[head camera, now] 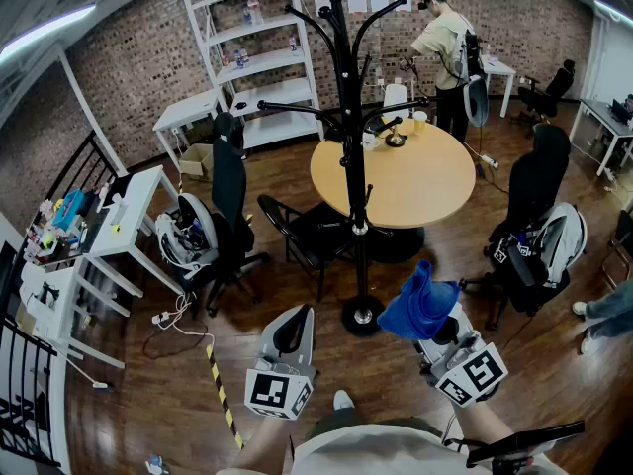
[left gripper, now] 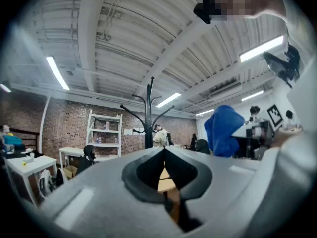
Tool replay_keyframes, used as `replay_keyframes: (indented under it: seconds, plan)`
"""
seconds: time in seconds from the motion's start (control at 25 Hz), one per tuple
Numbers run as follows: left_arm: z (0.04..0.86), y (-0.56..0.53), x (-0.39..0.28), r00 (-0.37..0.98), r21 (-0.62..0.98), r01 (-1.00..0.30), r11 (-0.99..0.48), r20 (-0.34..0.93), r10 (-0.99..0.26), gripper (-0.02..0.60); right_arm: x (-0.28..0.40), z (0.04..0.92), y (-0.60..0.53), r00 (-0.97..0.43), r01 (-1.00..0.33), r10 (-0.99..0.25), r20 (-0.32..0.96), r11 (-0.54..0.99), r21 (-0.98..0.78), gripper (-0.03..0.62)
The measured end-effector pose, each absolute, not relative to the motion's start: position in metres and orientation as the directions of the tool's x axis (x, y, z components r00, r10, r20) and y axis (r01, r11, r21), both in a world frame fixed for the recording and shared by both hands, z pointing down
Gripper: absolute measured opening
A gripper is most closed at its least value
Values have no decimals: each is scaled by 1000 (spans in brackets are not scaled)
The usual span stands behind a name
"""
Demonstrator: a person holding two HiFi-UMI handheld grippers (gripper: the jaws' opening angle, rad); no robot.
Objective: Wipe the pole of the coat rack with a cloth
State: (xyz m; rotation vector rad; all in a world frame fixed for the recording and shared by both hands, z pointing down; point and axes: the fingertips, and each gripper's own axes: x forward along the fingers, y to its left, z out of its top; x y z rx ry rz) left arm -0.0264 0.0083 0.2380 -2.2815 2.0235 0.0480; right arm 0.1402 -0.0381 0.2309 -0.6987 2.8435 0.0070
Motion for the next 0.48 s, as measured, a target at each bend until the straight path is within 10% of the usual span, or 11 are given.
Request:
replay_keyframes:
  seconds: [0.48]
  plan:
    - [223, -74, -106, 126, 3, -992, -128, -112, -986, 0, 15, 158, -136, -861, -476, -448, -242, 876, 72, 101]
